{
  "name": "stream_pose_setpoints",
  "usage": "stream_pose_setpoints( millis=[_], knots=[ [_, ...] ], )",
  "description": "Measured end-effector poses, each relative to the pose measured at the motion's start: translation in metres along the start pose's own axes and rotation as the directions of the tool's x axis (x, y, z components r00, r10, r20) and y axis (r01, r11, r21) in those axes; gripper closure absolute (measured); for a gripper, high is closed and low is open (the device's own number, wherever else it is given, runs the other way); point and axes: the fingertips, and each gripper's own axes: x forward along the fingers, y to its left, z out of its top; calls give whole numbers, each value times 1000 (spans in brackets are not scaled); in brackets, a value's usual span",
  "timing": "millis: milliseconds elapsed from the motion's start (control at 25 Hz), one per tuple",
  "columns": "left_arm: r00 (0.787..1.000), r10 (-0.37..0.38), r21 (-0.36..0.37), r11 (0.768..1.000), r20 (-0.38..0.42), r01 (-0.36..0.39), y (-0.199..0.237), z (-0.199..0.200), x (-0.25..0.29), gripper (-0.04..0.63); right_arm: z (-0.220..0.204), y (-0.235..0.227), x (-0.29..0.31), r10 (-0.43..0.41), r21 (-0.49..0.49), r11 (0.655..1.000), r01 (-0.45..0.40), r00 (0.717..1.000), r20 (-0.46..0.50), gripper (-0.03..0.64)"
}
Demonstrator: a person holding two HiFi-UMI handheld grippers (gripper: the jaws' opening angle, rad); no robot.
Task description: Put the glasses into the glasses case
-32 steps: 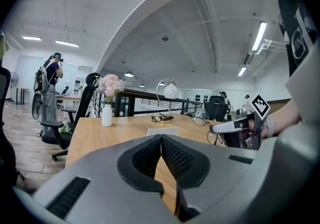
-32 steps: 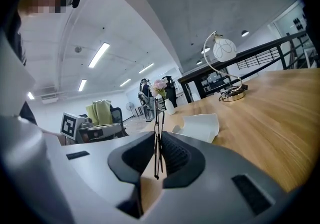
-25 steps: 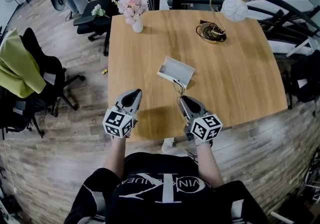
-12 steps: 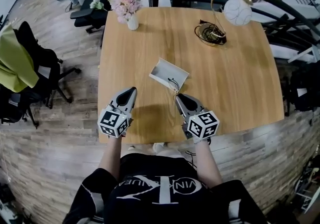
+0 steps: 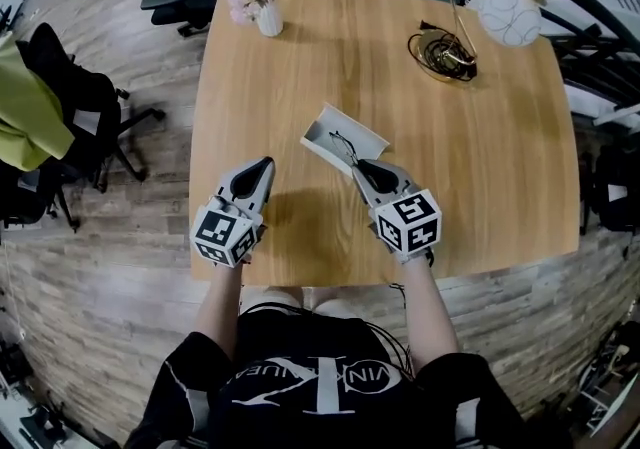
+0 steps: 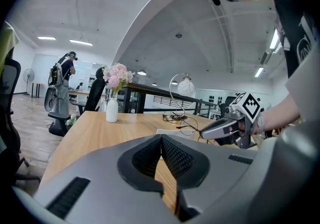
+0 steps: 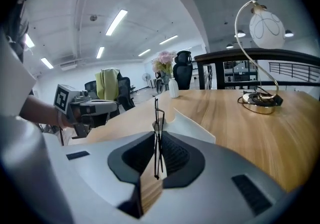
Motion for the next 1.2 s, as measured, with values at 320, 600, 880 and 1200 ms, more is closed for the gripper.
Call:
stream_pose_setpoints(
  millis=[320,600,880,1200],
  knots=[
    [999,-14,27,1000,-31,15,5,-14,31,578,-3,-10,28,-18,-126,992,-4,985,-174,563],
    [999,-25,15,1000,-36,25,15,-20,44,578,-9,-12,48,-8,-171,984,-42,960,-280,563],
    [999,-13,16,1000,-49,13,23,-25,48,580,-14,-14,60,4,-168,984,-67,938,-348,563],
    [999,-22,0,1000,-49,22,28,-31,45,580,-22,-8,67,63,-144,980,-139,897,-438,562]
  ],
)
